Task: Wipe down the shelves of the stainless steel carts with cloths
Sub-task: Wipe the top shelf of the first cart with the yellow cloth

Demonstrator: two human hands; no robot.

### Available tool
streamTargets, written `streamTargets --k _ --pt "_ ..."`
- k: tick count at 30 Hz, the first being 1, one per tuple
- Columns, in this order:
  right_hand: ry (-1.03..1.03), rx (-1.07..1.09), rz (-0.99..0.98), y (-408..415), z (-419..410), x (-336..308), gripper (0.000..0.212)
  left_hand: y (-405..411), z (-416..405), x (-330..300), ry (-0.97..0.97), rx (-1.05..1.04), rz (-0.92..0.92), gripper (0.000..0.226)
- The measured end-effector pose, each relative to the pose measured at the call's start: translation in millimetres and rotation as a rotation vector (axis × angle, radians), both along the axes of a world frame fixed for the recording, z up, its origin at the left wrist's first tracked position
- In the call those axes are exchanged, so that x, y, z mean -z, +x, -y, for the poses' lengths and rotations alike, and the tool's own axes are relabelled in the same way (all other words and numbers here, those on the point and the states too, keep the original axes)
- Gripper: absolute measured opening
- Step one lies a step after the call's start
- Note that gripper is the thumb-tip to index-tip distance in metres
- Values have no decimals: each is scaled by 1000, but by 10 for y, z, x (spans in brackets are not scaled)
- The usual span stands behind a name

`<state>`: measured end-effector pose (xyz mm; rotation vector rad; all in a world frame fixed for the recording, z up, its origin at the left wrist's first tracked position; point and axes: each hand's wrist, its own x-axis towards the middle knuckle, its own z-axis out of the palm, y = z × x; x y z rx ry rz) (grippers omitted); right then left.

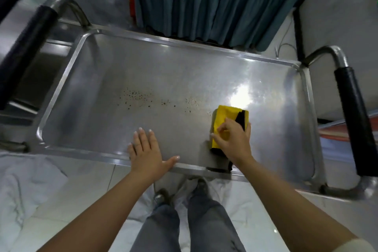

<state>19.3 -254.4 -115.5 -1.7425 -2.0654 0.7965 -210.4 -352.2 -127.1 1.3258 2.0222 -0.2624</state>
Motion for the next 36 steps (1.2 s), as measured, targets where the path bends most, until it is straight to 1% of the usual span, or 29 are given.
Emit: streamTargets --k 1,2,3,4,5,6,9,11,16,20,25,30,36 --pt "42 10 74 -19 55 6 18 -53 34 -11 40 5 -5 125" --pt "44 28 139 -32 99 18 28 -111 56 -26 69 9 -30 125" --pt "13 42 192 -42 142 37 44 -174 62 -45 79 11 -66 126" --pt "-29 52 231 -50 176 57 58 -244 55 -67 69 1 -99 130" --pt "-65 53 266 -59 204 78 65 -320 36 -86 43 -22 -117 135" --pt "-84 44 297 -69 222 96 68 -395 5 -100 12 -49 -123 141" --pt "-149 34 335 -96 197 114 69 -565 -90 -99 -65 -87 -117 156" --pt "-187 42 329 -147 157 130 67 -610 -124 -62 -92 -89 -98 161" --pt "-204 70 399 -423 123 211 65 -665 -163 35 -142 -89 -54 163" --pt "-207 19 323 -672 -166 232 64 -671 -197 53 -205 -97 -50 162" --pt "-180 -149 277 -881 -916 259 67 -682 -259 39 -259 -96 -56 160" --pt "-91 -353 335 -993 -1781 281 65 -685 -320 40 -255 -98 -72 159" --pt "65 -586 441 -1201 -2581 327 64 -685 -316 119 -215 -112 -102 159"
